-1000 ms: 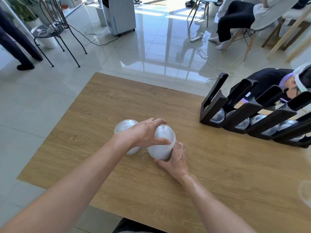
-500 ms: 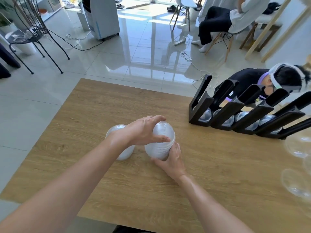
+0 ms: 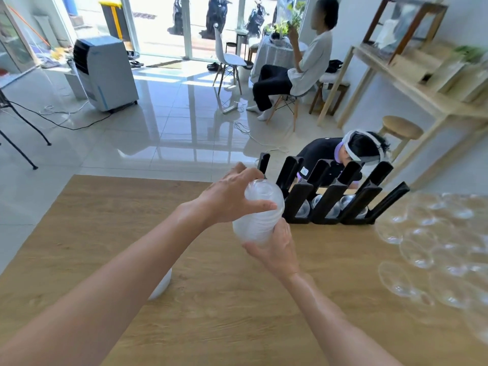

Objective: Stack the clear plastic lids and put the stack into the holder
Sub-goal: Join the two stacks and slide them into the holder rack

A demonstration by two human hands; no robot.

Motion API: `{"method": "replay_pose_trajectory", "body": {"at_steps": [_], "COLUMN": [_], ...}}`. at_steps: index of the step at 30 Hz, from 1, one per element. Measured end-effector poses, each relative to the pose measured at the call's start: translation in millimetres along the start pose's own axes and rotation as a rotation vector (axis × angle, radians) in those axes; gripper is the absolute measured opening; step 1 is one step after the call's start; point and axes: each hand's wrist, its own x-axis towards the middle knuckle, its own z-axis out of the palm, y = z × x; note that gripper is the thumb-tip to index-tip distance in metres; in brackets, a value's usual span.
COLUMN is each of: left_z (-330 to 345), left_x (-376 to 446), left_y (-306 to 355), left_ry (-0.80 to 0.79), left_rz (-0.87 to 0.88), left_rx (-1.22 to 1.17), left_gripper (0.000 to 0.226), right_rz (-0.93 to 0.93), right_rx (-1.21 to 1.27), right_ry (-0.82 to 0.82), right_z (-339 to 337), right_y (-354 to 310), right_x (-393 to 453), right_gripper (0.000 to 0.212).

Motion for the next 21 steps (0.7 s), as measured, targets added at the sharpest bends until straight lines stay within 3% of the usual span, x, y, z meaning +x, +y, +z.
{"method": "replay_pose_trajectory", "body": {"at_steps": [5,11,21], "left_z": [3.5,15.4,10.4], "left_x": [22.9,33.9,32.4], "left_y": [32.0,53.6,74.5], "left_ry": [0.038,0.06,0.118], "left_rz": [0.11,0.161,0.193], "left_rx": [-0.04,-0.06,-0.086], "left_gripper": [0.075,0.07,0.066], "right_rz": [0.074,0.119,0.113], "right_rx": [0.087,0.276,0.717], "right_ry": [0.08,0.123,0.126], "right_z": [-36.7,-55.7,-60.8], "right_y": [0.6,8.4,1.5], "right_x": [6.4,-1.7,-3.0], "right_gripper": [0.102,0.083,0.09]}}
